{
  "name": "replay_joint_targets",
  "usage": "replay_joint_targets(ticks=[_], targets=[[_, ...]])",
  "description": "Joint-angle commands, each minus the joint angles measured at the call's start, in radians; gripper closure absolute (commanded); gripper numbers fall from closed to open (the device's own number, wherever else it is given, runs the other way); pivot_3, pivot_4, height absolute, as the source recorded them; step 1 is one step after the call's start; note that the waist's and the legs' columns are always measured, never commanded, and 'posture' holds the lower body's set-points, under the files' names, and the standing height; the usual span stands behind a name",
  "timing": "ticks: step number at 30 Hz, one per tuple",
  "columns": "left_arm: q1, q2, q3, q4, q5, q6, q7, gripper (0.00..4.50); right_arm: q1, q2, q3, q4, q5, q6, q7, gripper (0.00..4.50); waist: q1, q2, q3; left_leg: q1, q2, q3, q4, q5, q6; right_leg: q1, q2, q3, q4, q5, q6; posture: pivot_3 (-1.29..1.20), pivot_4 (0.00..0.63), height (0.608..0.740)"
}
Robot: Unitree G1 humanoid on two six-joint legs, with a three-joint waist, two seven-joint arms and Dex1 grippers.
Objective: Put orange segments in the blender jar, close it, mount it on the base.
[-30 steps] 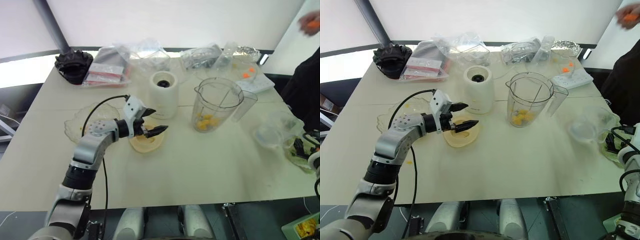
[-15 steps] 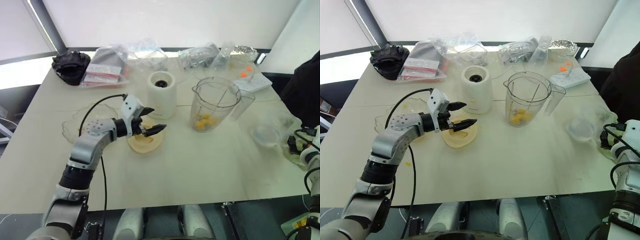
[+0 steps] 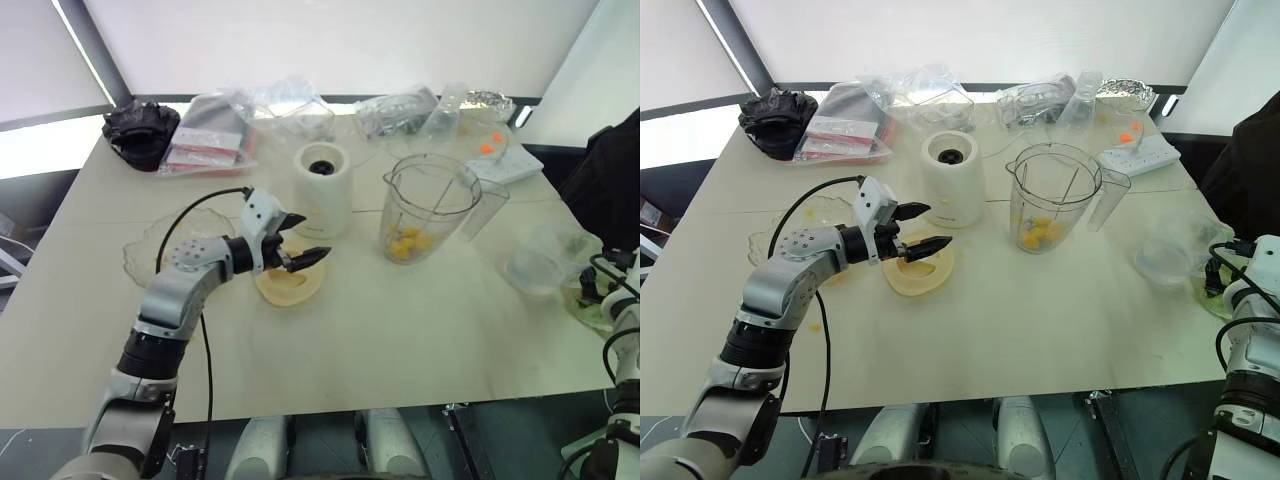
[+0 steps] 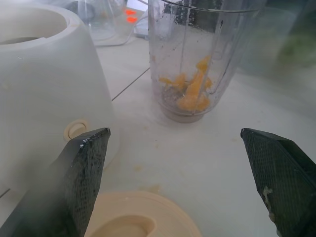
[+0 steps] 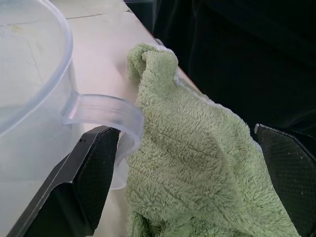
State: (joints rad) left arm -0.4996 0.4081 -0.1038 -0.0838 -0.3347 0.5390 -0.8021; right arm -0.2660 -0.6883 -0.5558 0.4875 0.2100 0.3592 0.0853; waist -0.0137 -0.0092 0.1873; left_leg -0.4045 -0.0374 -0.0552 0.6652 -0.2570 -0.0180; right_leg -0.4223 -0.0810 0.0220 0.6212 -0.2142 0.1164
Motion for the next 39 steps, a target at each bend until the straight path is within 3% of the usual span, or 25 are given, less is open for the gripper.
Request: replay_joint_targets(ticks=[1, 3, 6, 13, 25, 39], targets=[[-0.008, 0.004, 0.001, -0.027, 0.004, -0.021, 0.004, 0.07, -0.023, -0.023, -0.007, -0.003, -0.004, -0.028, -0.003, 0.0, 0.0, 0.0, 0.0, 0.0, 0.0, 0.0, 0.0, 0.0, 0.0, 0.0, 0.0, 0.0, 0.0, 0.0, 0.0, 0.0, 0.15, 0.74], [-0.006, 0.004, 0.0, -0.028, 0.005, -0.023, 0.005, 0.07, -0.024, -0.023, -0.006, -0.002, -0.004, -0.03, -0.001, 0.0, -0.001, 0.0, 0.0, 0.0, 0.0, 0.0, 0.0, 0.0, 0.0, 0.0, 0.0, 0.0, 0.0, 0.0, 0.0, 0.0, 0.15, 0.74], [-0.008, 0.004, -0.001, -0.025, 0.009, -0.026, 0.007, 0.0, -0.024, -0.02, -0.004, -0.005, -0.003, -0.029, 0.002, 0.84, -0.001, 0.0, 0.0, 0.0, 0.0, 0.0, 0.0, 0.0, 0.0, 0.0, 0.0, 0.0, 0.0, 0.0, 0.0, 0.0, 0.15, 0.74], [-0.011, 0.002, -0.003, -0.02, 0.02, -0.035, 0.006, 0.0, -0.015, -0.012, 0.002, -0.017, 0.005, -0.027, 0.002, 4.4, 0.0, 0.0, 0.0, 0.0, 0.0, 0.0, 0.0, 0.0, 0.0, 0.0, 0.0, 0.0, 0.0, 0.0, 0.0, 0.0, 0.15, 0.74], [-0.016, 0.001, -0.01, -0.013, 0.031, -0.047, 0.0, 0.0, 0.028, 0.045, -0.016, -0.095, 0.057, -0.018, -0.005, 4.46, 0.0, 0.0, 0.0, 0.014, 0.0, -0.002, -0.001, -0.001, 0.002, 0.017, 0.0, -0.001, -0.007, -0.002, -0.004, 0.0, 0.15, 0.74], [-0.02, -0.003, -0.01, -0.007, 0.03, -0.05, -0.002, 0.0, -0.051, 0.238, -0.22, -0.238, 0.322, 0.047, -0.108, 4.46, -0.009, 0.002, 0.001, 0.014, 0.001, -0.003, -0.003, -0.001, 0.002, 0.015, 0.0, 0.001, -0.006, -0.002, -0.004, 0.0, 0.15, 0.74]])
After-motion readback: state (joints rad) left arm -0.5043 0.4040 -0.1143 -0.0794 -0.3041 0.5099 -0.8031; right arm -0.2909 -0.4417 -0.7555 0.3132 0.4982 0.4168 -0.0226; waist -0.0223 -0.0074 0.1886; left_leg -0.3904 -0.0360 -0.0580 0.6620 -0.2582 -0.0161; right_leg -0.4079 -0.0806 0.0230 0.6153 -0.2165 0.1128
